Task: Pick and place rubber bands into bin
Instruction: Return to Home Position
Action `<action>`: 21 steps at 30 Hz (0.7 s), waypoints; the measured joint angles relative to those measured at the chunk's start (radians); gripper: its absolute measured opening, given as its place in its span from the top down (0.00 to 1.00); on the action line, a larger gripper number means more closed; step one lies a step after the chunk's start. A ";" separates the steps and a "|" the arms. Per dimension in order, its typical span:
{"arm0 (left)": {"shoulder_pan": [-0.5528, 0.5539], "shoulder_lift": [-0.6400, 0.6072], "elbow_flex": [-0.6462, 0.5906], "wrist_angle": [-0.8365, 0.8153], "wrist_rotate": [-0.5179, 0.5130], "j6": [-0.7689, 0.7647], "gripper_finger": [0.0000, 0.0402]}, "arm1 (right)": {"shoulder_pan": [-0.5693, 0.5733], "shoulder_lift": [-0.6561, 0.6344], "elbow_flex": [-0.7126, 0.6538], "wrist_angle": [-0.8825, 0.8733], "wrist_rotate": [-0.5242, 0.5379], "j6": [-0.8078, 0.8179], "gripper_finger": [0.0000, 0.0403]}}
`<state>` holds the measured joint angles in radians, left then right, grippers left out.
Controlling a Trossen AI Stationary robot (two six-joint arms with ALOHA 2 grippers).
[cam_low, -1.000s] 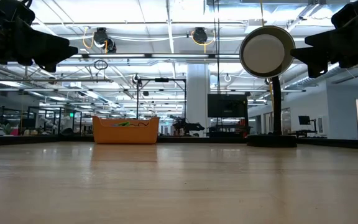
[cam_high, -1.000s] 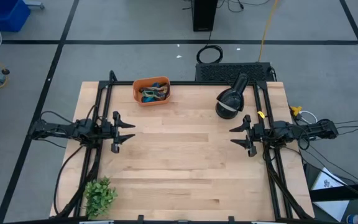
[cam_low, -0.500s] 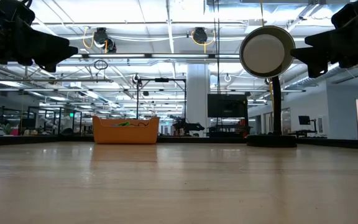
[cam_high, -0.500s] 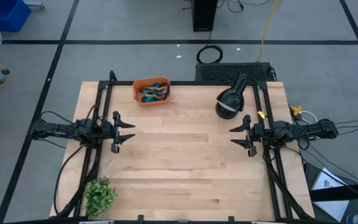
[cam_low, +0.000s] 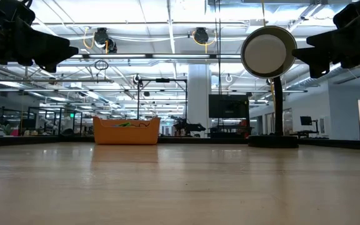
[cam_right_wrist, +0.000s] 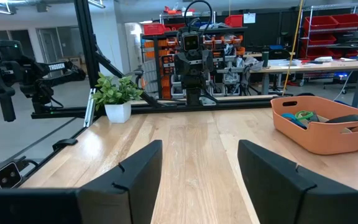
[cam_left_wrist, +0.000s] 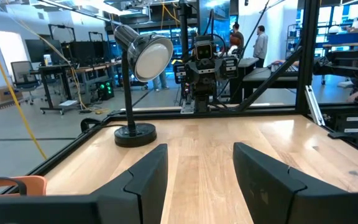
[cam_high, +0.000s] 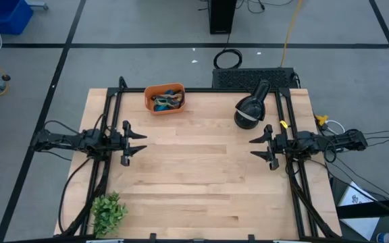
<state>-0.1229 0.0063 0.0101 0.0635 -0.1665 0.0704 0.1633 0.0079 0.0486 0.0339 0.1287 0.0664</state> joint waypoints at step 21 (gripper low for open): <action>0.000 0.000 0.000 0.000 0.000 0.000 0.53 | 0.000 0.000 0.000 0.000 0.000 0.000 0.49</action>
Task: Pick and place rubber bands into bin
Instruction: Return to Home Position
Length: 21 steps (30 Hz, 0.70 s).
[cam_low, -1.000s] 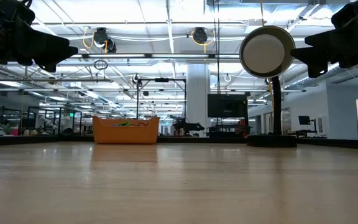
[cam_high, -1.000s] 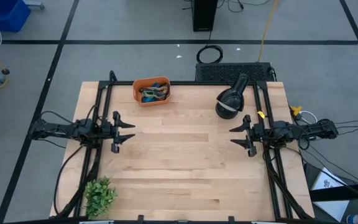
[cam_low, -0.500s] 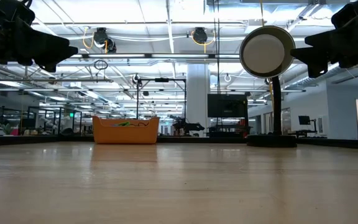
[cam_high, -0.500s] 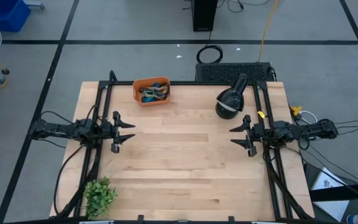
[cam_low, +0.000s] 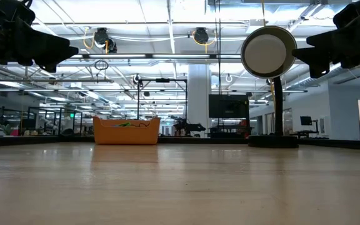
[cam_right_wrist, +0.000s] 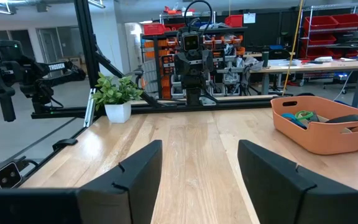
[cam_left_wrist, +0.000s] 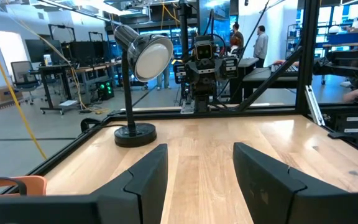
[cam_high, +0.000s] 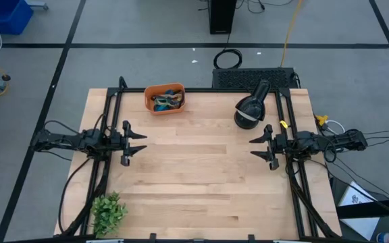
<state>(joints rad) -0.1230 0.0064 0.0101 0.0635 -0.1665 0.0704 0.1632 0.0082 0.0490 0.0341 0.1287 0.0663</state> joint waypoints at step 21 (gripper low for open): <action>0.000 0.000 0.000 0.000 0.000 0.000 0.53 | 0.000 0.000 0.000 0.000 0.000 0.000 0.49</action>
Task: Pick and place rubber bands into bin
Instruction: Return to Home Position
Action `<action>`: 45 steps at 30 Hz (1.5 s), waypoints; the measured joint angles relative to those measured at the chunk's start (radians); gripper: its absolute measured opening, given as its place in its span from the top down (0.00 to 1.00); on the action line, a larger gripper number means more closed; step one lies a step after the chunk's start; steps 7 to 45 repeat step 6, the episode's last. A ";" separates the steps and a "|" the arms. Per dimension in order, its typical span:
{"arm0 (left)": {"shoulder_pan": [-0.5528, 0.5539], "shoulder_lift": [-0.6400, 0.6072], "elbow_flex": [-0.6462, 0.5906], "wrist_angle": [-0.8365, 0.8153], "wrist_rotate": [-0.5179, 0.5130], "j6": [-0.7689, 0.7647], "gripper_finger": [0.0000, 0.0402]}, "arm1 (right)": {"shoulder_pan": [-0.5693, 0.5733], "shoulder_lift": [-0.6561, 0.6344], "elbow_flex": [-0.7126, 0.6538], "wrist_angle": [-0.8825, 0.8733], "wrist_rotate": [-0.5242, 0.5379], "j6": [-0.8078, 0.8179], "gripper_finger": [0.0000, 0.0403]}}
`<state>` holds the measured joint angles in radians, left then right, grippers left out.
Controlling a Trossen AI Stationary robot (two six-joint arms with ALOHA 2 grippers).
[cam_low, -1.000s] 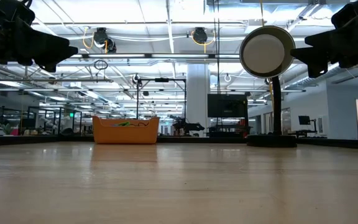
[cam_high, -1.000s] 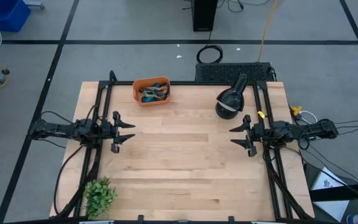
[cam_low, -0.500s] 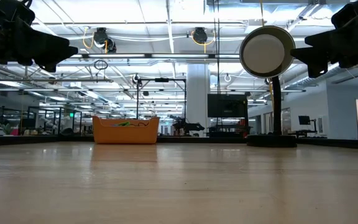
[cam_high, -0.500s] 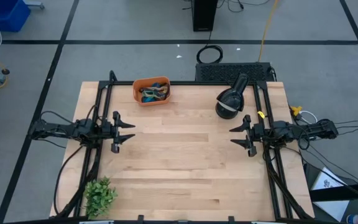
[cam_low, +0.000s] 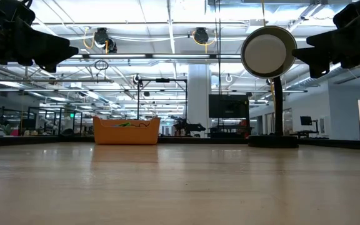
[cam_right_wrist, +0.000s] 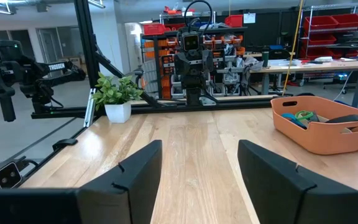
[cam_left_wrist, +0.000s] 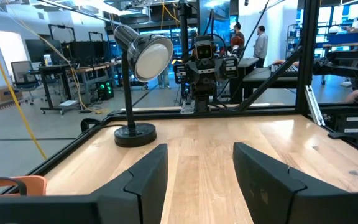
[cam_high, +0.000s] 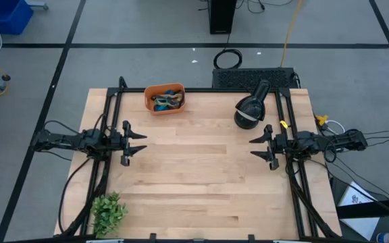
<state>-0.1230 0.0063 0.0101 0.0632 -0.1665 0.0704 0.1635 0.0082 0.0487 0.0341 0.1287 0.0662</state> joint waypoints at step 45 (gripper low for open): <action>0.000 0.000 0.000 0.000 0.000 0.000 0.53 | 0.000 0.000 0.000 0.000 0.000 0.000 0.49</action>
